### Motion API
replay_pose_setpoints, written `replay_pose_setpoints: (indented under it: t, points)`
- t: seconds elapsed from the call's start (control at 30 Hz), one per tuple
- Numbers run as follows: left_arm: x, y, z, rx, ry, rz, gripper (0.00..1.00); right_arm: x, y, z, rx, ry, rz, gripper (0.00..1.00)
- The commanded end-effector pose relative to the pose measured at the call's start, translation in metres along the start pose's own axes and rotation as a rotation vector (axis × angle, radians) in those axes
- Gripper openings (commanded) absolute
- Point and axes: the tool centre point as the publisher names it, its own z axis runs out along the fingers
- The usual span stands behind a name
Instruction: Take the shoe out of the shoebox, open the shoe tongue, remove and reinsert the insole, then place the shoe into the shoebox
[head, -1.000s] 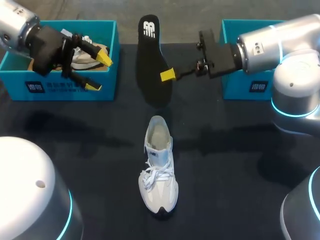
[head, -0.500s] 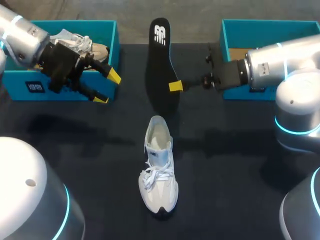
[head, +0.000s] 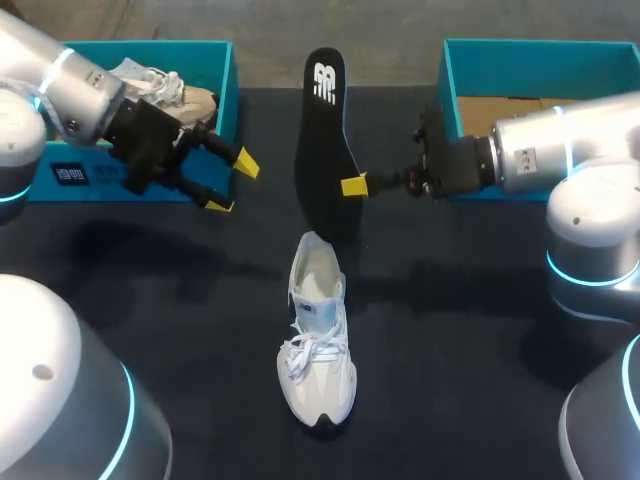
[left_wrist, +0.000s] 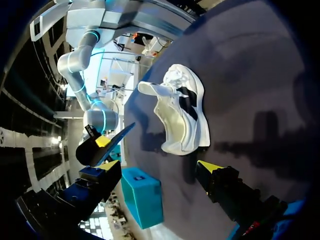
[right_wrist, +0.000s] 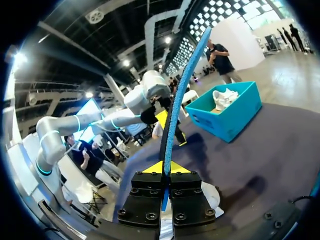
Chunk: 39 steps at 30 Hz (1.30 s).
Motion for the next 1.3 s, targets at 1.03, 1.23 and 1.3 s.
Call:
replay_pose_setpoints:
  t: [1.03, 1.23, 1.3]
  points:
    - [0.025, 0.024, 0.050, 0.057, -0.028, -0.043, 1.00, -0.016, -0.023, 0.027, -0.025, -0.016, -0.147, 0.00]
    - [0.030, 0.026, 0.055, 0.082, -0.014, -0.087, 1.00, -0.015, -0.026, 0.032, -0.036, -0.012, -0.172, 0.00]
    - [0.031, 0.025, 0.056, 0.083, -0.005, -0.100, 1.00, -0.015, -0.028, 0.033, -0.039, -0.008, -0.182, 0.00]
